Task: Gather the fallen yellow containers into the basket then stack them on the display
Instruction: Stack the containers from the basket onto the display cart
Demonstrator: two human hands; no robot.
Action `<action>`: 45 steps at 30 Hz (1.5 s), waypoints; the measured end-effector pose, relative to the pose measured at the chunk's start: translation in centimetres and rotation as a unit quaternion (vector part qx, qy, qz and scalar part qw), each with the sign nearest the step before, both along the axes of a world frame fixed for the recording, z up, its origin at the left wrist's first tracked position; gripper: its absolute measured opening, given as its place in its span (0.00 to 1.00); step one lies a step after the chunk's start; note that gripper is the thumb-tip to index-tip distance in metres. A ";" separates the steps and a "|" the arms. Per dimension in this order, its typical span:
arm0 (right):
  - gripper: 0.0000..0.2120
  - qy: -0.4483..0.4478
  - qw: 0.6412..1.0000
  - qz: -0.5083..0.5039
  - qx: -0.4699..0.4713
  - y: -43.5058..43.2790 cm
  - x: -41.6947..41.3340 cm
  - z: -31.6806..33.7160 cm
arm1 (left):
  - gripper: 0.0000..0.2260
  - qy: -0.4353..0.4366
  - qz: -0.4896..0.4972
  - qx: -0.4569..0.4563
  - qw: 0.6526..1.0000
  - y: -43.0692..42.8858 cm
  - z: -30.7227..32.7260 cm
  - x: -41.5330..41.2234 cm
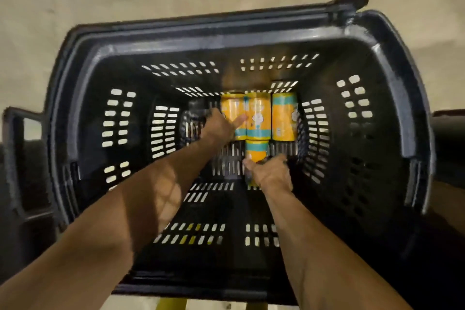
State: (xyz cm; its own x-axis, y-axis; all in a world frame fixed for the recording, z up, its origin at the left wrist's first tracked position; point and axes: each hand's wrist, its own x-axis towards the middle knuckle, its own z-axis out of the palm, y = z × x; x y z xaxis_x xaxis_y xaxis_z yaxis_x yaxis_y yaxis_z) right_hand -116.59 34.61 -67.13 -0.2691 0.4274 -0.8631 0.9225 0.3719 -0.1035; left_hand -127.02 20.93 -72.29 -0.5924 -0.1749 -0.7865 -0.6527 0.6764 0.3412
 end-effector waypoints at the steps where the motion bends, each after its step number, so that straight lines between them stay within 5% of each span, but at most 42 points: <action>1: 0.52 0.003 1.000 0.012 -0.007 -0.2 0.0 -0.7 | 0.52 0.005 -0.009 -0.006 1.000 -0.2 -1.1 0.1; 4: 0.43 0.010 0.998 0.054 -0.010 -0.7 -0.2 -2.1 | 0.54 0.005 -0.032 -0.001 0.999 0.0 -1.5 0.0; 8: 0.41 0.028 0.997 0.066 -0.006 -0.5 -0.3 -3.3 | 0.40 -0.035 -0.098 -0.018 0.994 1.3 0.0 -1.1; 19: 0.25 0.073 0.951 -0.155 -0.256 5.7 -0.3 4.6 | 0.30 -0.063 -0.044 0.062 0.995 -1.4 5.4 -1.3; 22: 0.29 0.122 0.930 -0.193 -0.289 6.9 -0.7 8.5 | 0.13 -0.021 -0.013 0.139 0.990 -1.8 10.0 -0.9; 29: 0.30 0.310 0.871 -0.241 -0.295 6.7 -1.4 22.4 | 0.18 0.087 -0.053 0.272 0.957 -1.4 22.7 0.5; 31: 0.28 0.365 0.855 -0.232 -0.285 7.0 -0.4 27.4 | 0.27 0.137 -0.070 0.287 0.946 -0.6 26.9 0.9; 35: 0.22 0.473 0.827 -0.209 -0.223 8.1 3.2 37.5 | 0.23 0.232 -0.125 0.324 0.908 1.6 36.2 1.4; 39: 0.26 0.562 0.791 -0.198 -0.140 8.7 8.1 46.7 | 0.30 0.314 -0.176 0.372 0.856 4.0 46.5 3.4; 45: 0.19 0.653 0.744 -0.141 0.028 9.2 15.3 60.0 | 0.29 0.416 -0.285 0.449 0.738 9.3 60.6 6.5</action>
State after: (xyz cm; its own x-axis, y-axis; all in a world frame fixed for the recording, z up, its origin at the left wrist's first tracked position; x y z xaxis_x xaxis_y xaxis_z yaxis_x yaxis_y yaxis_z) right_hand -101.31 43.82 -7.17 -0.7559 0.6502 0.0763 0.0913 0.2202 -0.9712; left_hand -120.49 30.22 -11.71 -0.7113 0.6597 0.2425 0.3377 0.0182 0.9411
